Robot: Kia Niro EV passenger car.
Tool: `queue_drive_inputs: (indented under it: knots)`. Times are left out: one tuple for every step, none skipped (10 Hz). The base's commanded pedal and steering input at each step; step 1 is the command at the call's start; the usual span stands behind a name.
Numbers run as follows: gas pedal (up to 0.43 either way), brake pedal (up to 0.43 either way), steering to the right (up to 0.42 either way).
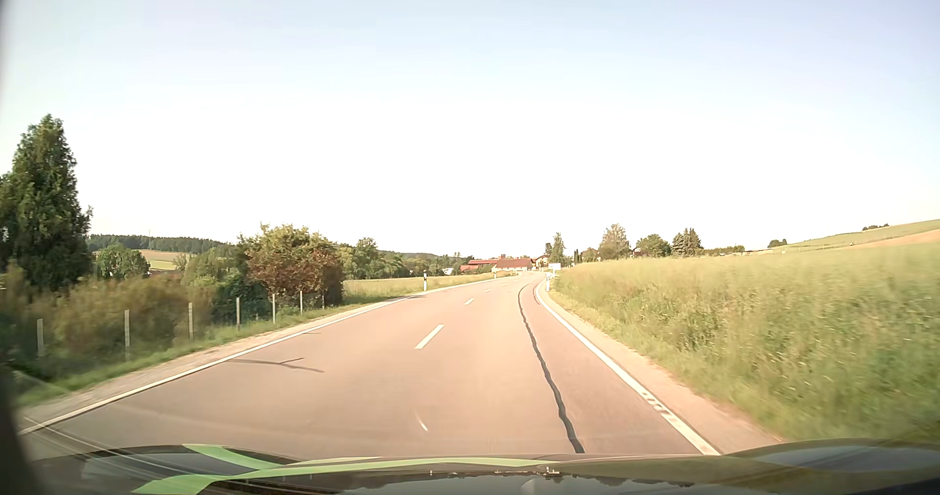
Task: Follow the waypoints while adhering to traffic rules and regulations
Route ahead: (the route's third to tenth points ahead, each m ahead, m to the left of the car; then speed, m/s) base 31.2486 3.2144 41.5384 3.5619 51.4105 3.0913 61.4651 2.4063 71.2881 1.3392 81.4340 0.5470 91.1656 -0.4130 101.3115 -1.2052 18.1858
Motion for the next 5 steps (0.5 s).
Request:
queue_drive_inputs:
  knots:
    - [0.000, 0.000, -0.003]
    - [0.000, 0.000, -0.003]
    - [0.000, 0.000, -0.003]
    - [0.008, 0.000, -0.003]
    - [0.020, 0.000, -0.003]
